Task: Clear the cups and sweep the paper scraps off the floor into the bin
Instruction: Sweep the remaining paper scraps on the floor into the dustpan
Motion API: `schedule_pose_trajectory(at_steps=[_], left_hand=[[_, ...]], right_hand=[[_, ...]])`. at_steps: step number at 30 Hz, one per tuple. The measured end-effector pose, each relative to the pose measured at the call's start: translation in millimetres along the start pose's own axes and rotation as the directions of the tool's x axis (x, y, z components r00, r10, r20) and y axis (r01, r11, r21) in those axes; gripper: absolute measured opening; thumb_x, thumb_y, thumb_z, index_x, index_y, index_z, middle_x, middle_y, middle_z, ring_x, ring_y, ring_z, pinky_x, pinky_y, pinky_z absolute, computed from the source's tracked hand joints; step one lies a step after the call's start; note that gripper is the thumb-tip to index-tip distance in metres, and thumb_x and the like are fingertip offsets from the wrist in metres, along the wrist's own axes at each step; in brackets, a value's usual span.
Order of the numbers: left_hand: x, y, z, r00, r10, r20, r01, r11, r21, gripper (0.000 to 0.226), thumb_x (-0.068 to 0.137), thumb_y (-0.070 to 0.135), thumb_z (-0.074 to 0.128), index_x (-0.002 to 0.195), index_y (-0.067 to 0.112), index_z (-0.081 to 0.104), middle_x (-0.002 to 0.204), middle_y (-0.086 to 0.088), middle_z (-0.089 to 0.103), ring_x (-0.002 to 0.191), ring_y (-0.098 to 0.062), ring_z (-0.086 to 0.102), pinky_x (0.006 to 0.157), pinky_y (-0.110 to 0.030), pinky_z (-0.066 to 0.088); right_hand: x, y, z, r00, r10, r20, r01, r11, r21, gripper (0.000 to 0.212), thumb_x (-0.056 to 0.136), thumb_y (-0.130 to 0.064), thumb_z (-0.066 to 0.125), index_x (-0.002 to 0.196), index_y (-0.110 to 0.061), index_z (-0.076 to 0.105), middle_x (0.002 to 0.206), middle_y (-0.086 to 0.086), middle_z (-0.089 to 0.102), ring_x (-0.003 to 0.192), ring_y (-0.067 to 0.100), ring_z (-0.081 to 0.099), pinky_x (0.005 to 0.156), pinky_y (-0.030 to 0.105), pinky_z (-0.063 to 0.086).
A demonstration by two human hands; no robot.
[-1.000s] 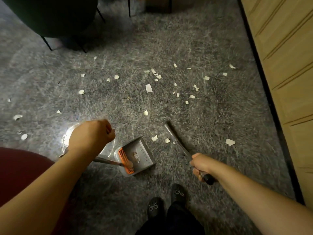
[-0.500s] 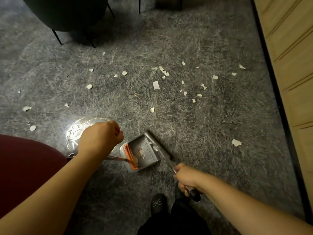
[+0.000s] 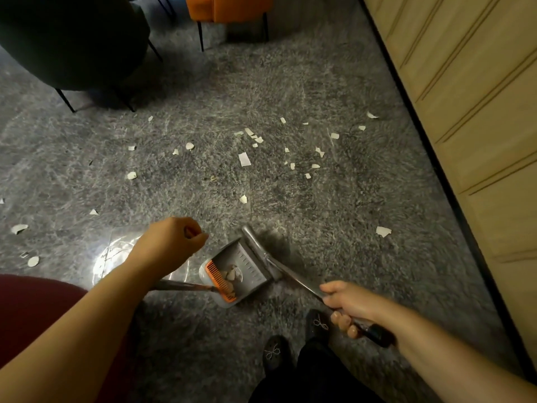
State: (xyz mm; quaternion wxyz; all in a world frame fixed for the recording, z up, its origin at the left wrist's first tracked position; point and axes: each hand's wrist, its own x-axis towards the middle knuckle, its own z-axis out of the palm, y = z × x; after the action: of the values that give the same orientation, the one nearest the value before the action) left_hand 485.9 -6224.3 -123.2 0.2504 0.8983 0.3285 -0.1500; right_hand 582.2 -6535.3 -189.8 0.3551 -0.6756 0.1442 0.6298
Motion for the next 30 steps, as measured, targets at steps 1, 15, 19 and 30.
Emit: schedule_pose_trajectory(at_steps=[1,15,19,30], left_hand=[[-3.6,6.6,0.4,1.000,0.021,-0.015,-0.020,1.000,0.020,0.016,0.092,0.038,0.064,0.086,0.023,0.069,0.068,0.003,0.068,0.062,-0.013,0.063,0.058,-0.028,0.050],[15.2,188.0,58.7,0.968,0.250,-0.022,-0.249,0.967,0.051,0.024,0.091,0.041,0.062,0.069,0.032,0.058,0.061,0.011,0.058,0.063,-0.012,0.058,0.058,-0.026,0.044],[36.5,259.1,90.2,0.956,0.293,0.008,-0.293,0.953,0.078,0.018,0.092,0.042,0.060,0.079,0.031,0.063,0.070,0.008,0.062,0.070,-0.016,0.058,0.060,-0.027,0.045],[120.5,442.4,152.6,0.954,0.284,0.093,-0.296,0.944,0.147,0.022,0.094,0.042,0.054,0.083,0.026,0.064,0.077,0.003,0.061,0.077,-0.022,0.061,0.062,-0.028,0.043]], right_hand=[[-4.9,2.3,-3.9,1.000,-0.014,-0.023,0.015,1.000,0.024,0.039,0.101,-0.009,0.036,0.137,-0.024,0.033,0.057,0.004,0.034,0.029,0.004,0.031,0.033,0.010,0.027],[-32.2,41.3,-154.9,0.948,-0.036,-0.317,0.166,0.905,0.392,0.042,0.102,-0.009,0.037,0.143,-0.018,0.033,0.054,0.006,0.036,0.028,0.008,0.032,0.032,0.011,0.028],[-38.4,49.8,-229.0,0.927,-0.015,-0.376,0.176,0.900,0.399,0.045,0.101,-0.008,0.042,0.144,-0.016,0.032,0.058,0.010,0.041,0.031,0.010,0.036,0.032,0.014,0.030],[-15.9,41.1,-419.2,0.894,0.035,-0.446,0.105,0.953,0.285,0.038,0.100,-0.006,0.042,0.137,-0.006,0.037,0.068,0.011,0.049,0.047,0.015,0.044,0.033,0.014,0.032]])
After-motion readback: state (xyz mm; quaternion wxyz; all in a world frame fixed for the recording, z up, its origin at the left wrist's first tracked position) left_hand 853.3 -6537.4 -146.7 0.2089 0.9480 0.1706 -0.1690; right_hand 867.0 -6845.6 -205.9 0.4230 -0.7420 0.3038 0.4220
